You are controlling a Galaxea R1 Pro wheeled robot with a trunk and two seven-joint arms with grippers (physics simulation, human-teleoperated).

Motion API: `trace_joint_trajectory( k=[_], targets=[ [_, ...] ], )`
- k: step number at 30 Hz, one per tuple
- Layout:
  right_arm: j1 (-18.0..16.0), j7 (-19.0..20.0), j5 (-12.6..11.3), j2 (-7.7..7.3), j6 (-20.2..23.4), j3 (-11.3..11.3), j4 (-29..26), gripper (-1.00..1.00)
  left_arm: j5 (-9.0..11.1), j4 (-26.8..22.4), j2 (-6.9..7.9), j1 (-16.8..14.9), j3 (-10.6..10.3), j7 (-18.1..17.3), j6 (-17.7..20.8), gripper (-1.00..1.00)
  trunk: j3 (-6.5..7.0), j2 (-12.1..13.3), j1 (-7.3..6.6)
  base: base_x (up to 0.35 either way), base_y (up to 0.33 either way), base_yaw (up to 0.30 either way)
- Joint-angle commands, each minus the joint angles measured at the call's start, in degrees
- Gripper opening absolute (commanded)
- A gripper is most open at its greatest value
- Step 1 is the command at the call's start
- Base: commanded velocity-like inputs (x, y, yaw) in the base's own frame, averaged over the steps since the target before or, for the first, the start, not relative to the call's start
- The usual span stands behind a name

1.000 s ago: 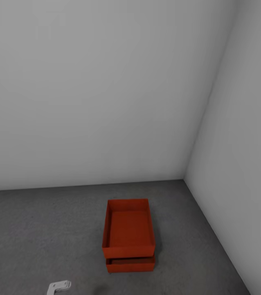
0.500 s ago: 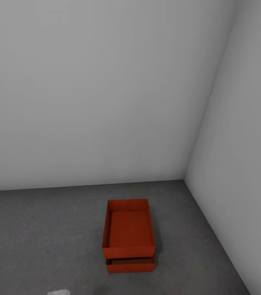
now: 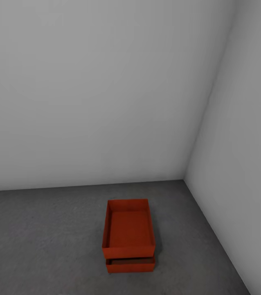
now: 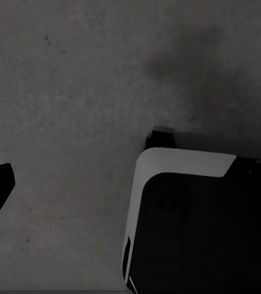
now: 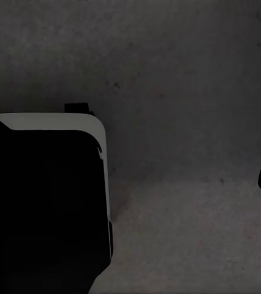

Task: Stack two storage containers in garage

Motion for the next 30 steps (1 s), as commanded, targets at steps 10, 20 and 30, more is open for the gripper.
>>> trace_joint_trajectory(
  k=[10, 20, 30],
  targets=[
    [-0.06, -0.02, -0.97, 0.07, -0.18, 0.44, 0.17, 1.00, 0.65, -0.02, -0.10, 0.10, 0.00, 0.12, 0.21, 1.00, -0.11, -0.11, 0.03, 0.000, 0.000, 0.000],
    [-0.06, -0.02, -0.87, 0.06, -0.18, 0.38, 0.08, 1.00, 0.76, -0.02, -0.10, 0.11, 0.00, 0.18, 0.24, 1.00, -0.11, -0.11, 0.03, 0.000, 0.000, 0.000],
    [-0.06, -0.02, -0.77, 0.06, -0.22, 0.38, 0.08, 1.00, 0.69, -0.10, -0.10, 0.11, 0.00, 0.18, 0.21, 1.00, -0.11, -0.11, 0.03, 0.000, 0.000, 0.000]
  ],
)
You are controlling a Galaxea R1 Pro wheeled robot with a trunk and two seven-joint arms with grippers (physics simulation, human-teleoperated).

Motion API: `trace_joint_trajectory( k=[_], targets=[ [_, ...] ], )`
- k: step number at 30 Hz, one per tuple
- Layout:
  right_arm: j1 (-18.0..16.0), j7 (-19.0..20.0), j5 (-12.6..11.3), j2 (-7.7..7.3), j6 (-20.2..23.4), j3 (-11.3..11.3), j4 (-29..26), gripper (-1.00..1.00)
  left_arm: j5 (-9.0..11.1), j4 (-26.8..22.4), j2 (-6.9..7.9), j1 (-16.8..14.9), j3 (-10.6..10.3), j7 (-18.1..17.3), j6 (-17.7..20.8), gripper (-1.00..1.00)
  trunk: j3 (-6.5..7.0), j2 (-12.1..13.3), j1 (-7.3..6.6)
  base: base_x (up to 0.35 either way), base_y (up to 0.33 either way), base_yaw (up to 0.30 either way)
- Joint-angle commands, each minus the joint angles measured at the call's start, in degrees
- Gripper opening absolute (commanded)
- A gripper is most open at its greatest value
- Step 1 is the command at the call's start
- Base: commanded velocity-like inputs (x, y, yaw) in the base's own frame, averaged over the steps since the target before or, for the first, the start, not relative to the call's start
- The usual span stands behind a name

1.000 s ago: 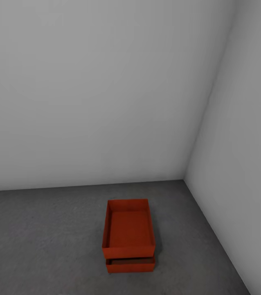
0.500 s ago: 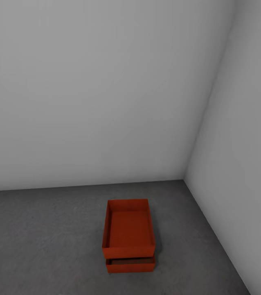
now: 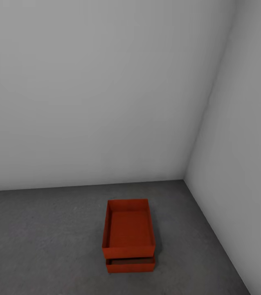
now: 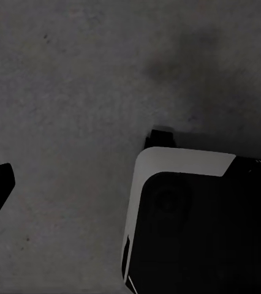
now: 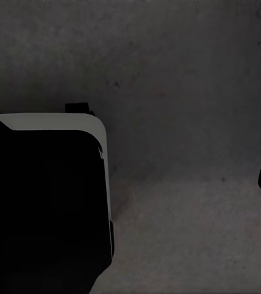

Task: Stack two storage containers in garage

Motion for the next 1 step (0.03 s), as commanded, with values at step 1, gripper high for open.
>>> trace_joint_trajectory(
  k=[1],
  targets=[
    [-0.06, 0.00, -0.53, 0.06, -0.26, 0.47, 0.16, 1.00, 0.58, -0.03, 0.00, -0.04, 0.00, 0.10, 0.23, 1.00, -0.11, -0.11, 0.03, 0.000, 0.000, 0.000]
  ],
)
